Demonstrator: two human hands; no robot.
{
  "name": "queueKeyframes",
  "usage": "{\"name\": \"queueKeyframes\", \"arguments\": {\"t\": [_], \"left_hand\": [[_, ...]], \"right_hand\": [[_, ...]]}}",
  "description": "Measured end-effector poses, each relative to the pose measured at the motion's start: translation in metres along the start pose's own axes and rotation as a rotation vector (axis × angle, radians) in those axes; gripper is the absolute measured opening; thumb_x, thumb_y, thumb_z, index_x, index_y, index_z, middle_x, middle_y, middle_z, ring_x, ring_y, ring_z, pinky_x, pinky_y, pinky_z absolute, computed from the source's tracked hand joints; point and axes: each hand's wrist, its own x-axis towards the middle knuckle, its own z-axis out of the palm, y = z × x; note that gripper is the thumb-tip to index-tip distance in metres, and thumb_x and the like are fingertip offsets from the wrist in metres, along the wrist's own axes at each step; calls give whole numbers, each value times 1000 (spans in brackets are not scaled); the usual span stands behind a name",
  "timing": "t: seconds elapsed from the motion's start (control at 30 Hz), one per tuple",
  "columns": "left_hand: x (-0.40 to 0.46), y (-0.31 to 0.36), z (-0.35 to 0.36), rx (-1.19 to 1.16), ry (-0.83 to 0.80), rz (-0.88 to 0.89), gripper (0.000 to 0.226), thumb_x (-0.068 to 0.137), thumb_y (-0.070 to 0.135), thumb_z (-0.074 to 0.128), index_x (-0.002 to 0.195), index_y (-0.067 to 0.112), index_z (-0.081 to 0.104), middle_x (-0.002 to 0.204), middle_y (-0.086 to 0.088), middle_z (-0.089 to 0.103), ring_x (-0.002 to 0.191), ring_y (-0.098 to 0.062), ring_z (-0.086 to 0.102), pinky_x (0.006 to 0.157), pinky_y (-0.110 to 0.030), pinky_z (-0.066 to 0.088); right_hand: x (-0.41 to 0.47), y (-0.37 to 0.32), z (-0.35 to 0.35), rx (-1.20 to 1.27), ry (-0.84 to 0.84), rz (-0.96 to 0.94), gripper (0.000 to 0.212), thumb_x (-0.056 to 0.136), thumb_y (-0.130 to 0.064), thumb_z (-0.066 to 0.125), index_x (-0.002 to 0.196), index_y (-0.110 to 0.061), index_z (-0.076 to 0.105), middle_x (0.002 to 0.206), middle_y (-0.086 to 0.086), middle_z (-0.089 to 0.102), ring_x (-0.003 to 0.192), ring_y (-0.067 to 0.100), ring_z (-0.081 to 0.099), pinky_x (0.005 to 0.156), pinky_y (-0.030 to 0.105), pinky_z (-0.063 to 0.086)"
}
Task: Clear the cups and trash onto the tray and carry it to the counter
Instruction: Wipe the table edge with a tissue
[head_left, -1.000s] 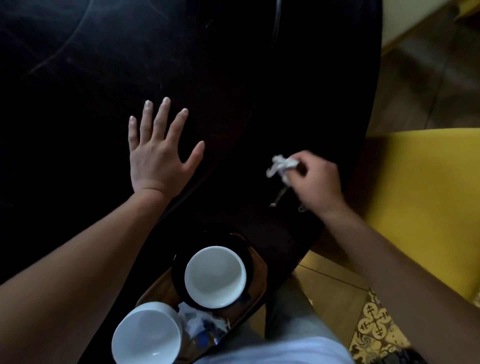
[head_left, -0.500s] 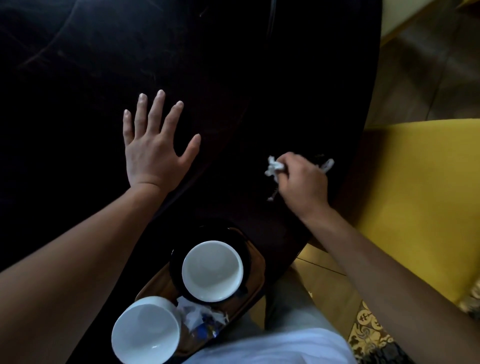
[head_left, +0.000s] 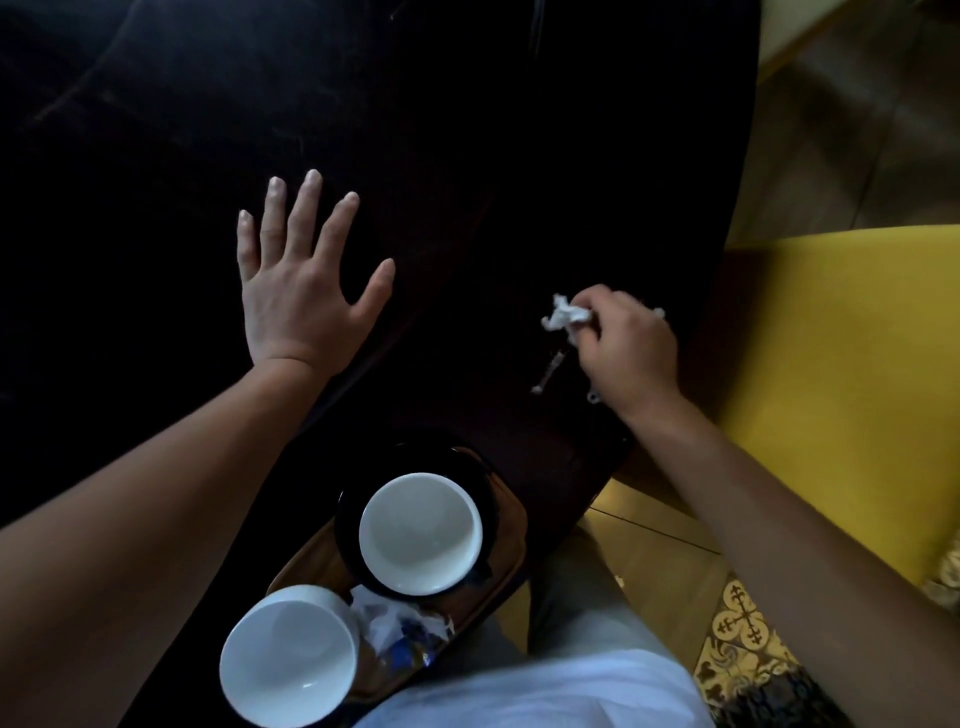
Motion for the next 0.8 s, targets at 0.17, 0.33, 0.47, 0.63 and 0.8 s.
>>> {"name": "queueKeyframes", "arguments": {"t": [0.17, 0.33, 0.47, 0.63, 0.8], "left_hand": [[0, 0, 0, -7, 12, 2, 69, 100, 62, 43, 158, 26, 35, 171, -4, 18, 159, -29, 6, 127, -53, 2], [0, -1, -1, -6, 7, 4, 69, 100, 62, 42, 158, 26, 35, 172, -4, 18, 159, -29, 6, 127, -53, 2], [0, 0, 0, -6, 11, 2, 69, 100, 62, 42, 158, 26, 35, 172, -3, 18, 159, -29, 7, 127, -53, 2], [0, 0, -1, -8, 10, 0, 70, 99, 63, 42, 158, 26, 36, 172, -3, 18, 159, -29, 7, 127, -53, 2], [-1, -1, -1, -12, 11, 2, 70, 99, 62, 43, 158, 26, 36, 171, -3, 18, 159, -29, 7, 127, -54, 2]], "right_hand": [[10, 14, -16, 61, 126, 76, 15, 89, -20, 62, 103, -19, 67, 95, 5, 70, 86, 28, 65, 66, 32, 43], [32, 49, -39, 54, 229, 399, 16, 86, -26, 60, 97, -16, 67, 97, 10, 74, 91, 34, 66, 69, 35, 45], [24, 18, -19, 25, 152, 402, 13, 92, -27, 62, 98, -15, 65, 97, 11, 72, 91, 34, 66, 65, 29, 33], [3, -32, 9, 75, 66, 149, 5, 91, -21, 61, 91, -16, 59, 86, 1, 66, 80, 25, 66, 63, 36, 47], [4, 6, -14, 177, 255, 284, 10, 90, -23, 64, 95, -15, 65, 88, 8, 71, 81, 31, 66, 62, 30, 39]]}}
